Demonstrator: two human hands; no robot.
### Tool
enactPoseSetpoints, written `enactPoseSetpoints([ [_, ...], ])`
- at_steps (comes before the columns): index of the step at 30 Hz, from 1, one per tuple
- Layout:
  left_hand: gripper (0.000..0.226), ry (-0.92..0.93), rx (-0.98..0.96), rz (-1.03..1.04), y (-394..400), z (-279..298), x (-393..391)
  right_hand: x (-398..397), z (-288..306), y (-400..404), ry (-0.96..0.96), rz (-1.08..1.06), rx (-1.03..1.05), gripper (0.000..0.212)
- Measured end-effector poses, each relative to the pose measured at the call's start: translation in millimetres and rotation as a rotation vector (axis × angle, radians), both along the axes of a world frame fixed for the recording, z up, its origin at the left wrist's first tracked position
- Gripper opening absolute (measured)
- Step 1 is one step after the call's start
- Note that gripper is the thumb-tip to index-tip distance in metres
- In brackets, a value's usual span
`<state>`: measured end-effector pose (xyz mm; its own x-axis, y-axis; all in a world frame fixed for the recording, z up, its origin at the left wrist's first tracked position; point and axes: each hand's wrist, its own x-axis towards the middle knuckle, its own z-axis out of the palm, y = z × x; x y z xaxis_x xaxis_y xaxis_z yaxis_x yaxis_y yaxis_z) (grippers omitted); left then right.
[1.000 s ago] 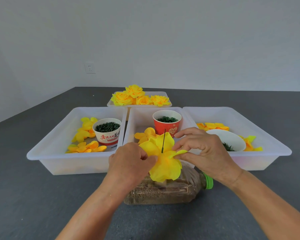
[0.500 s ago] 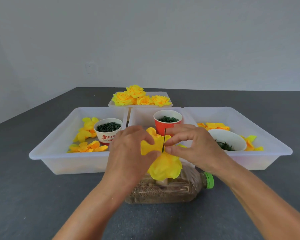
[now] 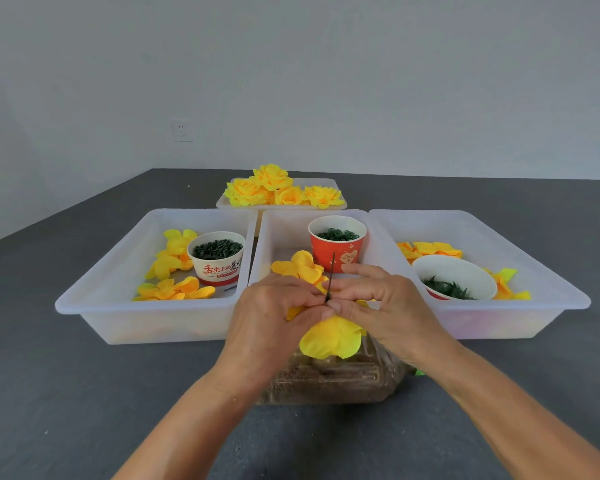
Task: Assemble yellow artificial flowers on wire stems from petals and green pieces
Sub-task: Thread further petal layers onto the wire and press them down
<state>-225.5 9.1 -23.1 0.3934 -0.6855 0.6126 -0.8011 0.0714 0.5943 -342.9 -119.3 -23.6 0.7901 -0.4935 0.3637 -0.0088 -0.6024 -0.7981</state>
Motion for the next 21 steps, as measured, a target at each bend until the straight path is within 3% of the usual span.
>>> enactPoseSetpoints([
  [5, 0.022, 0.041, -0.07, -0.014, -2.0, -6.1, -0.8, 1.2, -5.8, 1.3, -0.048, 0.033, 0.032, 0.011],
  [11, 0.026, 0.047, -0.045, 0.006, -1.7, -4.5, 0.3, 1.1, -11.4, 2.1, -0.065, 0.088, 0.126, 0.022],
  [15, 0.011, 0.134, 0.006, 0.068, -8.6, -2.8, 1.1, -3.6, -11.5, -2.3, -0.069, 0.122, 0.197, 0.025],
  [17, 0.024, 0.176, 0.026, 0.037, -10.4, -3.2, 1.0, -8.3, -4.9, -6.7, -0.044, 0.093, 0.199, 0.022],
  [21, 0.017, 0.273, 0.079, -0.006, -11.6, -2.3, 3.8, -21.9, 18.4, -37.0, -0.085, -0.125, 0.201, 0.016],
])
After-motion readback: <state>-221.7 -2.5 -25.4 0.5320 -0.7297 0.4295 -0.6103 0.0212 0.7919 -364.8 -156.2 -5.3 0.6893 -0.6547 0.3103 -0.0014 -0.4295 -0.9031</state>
